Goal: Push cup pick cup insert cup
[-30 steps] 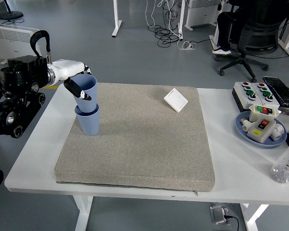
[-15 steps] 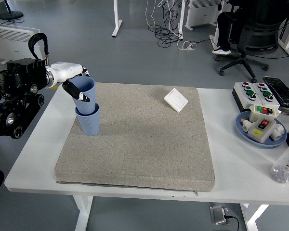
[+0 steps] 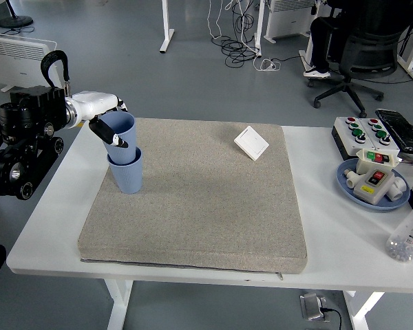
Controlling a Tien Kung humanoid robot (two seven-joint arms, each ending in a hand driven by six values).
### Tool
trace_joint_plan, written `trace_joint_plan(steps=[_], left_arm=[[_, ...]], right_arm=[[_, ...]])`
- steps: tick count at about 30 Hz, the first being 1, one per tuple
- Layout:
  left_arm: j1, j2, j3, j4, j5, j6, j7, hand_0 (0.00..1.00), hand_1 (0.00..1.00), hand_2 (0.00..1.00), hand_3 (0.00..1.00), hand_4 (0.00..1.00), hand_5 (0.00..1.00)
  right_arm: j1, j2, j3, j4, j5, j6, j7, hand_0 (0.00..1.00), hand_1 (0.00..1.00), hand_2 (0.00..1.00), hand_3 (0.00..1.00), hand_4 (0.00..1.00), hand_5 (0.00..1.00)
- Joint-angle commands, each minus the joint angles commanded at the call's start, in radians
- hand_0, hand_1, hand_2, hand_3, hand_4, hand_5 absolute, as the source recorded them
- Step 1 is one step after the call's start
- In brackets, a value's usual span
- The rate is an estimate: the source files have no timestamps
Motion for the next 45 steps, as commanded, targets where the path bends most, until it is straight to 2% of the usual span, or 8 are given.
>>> trace_joint_plan(steps=[2, 7, 8, 14, 30, 37, 38, 45], left_arm=[[0.002, -0.001, 0.001, 0.000, 0.000, 0.005, -0.003, 0.573, 0.722, 0.842, 0.722, 0.880, 0.345], [0.004, -0.004, 0.002, 0.008, 0.000, 0.009, -0.008, 0.573, 0.722, 0.842, 0.722, 0.880, 0.345], [0.004, -0.005, 0.001, 0.010, 0.000, 0.012, -0.010, 0.776, 0.850, 0.942, 0.771, 0.916, 0.396], [0.007, -0.008, 0.000, 0.014, 0.000, 0.024, -0.013, 0.894, 0.952, 0.998, 0.977, 0.986, 0.499], [0.019, -0.010, -0.019, 0.026, 0.000, 0.035, -0.013, 0.936, 0.978, 0.998, 0.998, 0.998, 0.560], [0.040, -0.005, -0.046, 0.026, -0.088, 0.233, -0.004, 0.922, 0.968, 0.998, 0.998, 0.984, 0.704], [0.043, -0.004, -0.051, 0.025, -0.133, 0.260, 0.002, 0.830, 0.866, 0.978, 0.908, 0.762, 0.907], [0.112, 0.034, -0.104, -0.072, -0.417, 0.377, 0.126, 0.751, 0.785, 0.864, 0.783, 0.621, 0.998]], right_arm=[[0.000, 0.000, 0.000, 0.000, 0.000, 0.000, 0.000, 0.758, 0.638, 0.674, 0.561, 0.085, 0.488], [-0.001, 0.000, 0.000, 0.000, -0.001, 0.000, 0.000, 0.758, 0.638, 0.674, 0.561, 0.085, 0.488], [-0.001, 0.000, 0.000, 0.000, 0.000, 0.000, 0.001, 0.758, 0.638, 0.674, 0.561, 0.085, 0.489], [-0.004, 0.000, 0.001, 0.000, -0.001, 0.000, 0.001, 0.758, 0.638, 0.674, 0.561, 0.085, 0.487], [-0.010, 0.002, 0.001, 0.000, -0.002, -0.001, -0.001, 0.758, 0.638, 0.674, 0.562, 0.084, 0.488], [-0.009, 0.003, 0.004, 0.000, -0.004, -0.001, -0.001, 0.758, 0.638, 0.676, 0.561, 0.084, 0.488], [-0.008, 0.004, 0.004, 0.000, -0.004, -0.001, -0.001, 0.758, 0.638, 0.675, 0.562, 0.085, 0.490], [-0.007, 0.005, 0.013, 0.000, 0.002, 0.001, 0.003, 0.758, 0.638, 0.675, 0.561, 0.084, 0.491]])
